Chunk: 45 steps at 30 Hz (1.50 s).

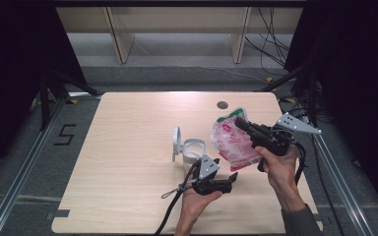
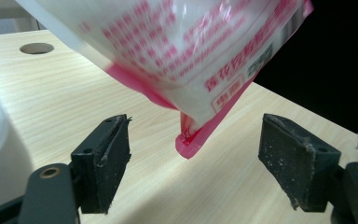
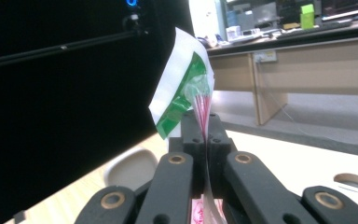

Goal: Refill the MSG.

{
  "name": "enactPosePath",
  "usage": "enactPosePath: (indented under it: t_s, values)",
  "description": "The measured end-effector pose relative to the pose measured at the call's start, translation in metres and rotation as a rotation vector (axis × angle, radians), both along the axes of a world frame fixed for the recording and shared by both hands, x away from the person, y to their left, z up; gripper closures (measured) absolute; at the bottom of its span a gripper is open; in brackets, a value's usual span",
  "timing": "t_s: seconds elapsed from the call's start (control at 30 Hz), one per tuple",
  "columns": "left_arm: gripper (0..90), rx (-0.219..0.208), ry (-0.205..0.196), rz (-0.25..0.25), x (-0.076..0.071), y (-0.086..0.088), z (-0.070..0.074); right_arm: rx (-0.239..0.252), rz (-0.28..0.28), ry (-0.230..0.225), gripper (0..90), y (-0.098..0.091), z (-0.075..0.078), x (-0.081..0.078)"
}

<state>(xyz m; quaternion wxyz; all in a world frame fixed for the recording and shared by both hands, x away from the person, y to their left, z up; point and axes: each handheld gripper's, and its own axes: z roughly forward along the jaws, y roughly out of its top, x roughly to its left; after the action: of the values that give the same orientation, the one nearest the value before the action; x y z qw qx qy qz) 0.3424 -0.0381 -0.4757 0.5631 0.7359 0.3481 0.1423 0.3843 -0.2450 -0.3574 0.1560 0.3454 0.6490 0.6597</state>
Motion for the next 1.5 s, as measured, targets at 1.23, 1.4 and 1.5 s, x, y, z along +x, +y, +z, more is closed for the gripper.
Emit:
enactPosePath:
  t_s: [1.23,1.4,1.5]
  values:
    - [24.3,-0.001,-0.02,0.018,-0.02,0.029,0.002,-0.118,-0.179,0.111,90.0,-0.096,-0.075,-0.049]
    - [24.1,0.0,-0.019,0.02,-0.02,0.03,0.002,-0.116,-0.209,0.134,89.9,-0.102,-0.082,-0.05]
    - [24.0,-0.009,-0.027,0.006,-0.019,0.03,0.002,-0.122,-0.21,0.125,89.9,-0.104,-0.084,-0.048]
